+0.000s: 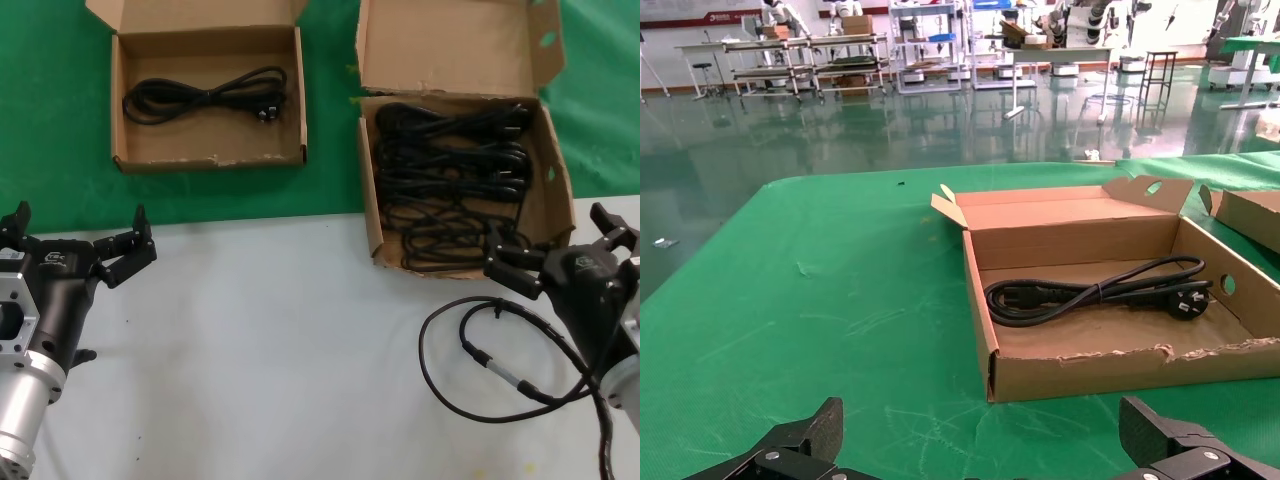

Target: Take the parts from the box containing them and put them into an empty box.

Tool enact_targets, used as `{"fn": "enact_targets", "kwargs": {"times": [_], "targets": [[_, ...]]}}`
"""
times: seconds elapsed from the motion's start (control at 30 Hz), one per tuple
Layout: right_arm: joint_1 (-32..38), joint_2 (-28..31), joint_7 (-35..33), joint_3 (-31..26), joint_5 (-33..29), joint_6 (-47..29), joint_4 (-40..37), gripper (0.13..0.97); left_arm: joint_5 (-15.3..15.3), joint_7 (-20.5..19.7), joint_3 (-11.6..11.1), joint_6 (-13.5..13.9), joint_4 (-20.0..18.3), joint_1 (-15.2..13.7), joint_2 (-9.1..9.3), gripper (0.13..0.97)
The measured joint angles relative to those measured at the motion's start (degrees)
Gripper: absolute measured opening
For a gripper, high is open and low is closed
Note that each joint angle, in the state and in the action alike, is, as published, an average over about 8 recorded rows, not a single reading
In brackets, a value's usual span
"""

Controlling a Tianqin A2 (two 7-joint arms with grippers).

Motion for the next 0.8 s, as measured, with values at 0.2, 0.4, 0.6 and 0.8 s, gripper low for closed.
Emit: {"fn": "enact_targets", "kwargs": {"times": [0.2,0.4,0.6,0.8], "targets": [[0.0,0.0,0.0,0.0,0.0,0.0,0.0,0.966,0.0,0.0,0.0,0.0,0.0,0.0,0.0,0.966],[0.0,0.0,0.0,0.0,0.0,0.0,0.0,0.966,0.0,0.0,0.0,0.0,0.0,0.0,0.0,0.966],[0.0,0.0,0.0,0.0,0.0,0.0,0.0,0.966,0.0,0.0,0.0,0.0,0.0,0.0,0.0,0.966],[0.0,0.0,0.0,0.0,0.0,0.0,0.0,0.966,0.0,0.0,0.0,0.0,0.0,0.0,0.0,0.966]]}}
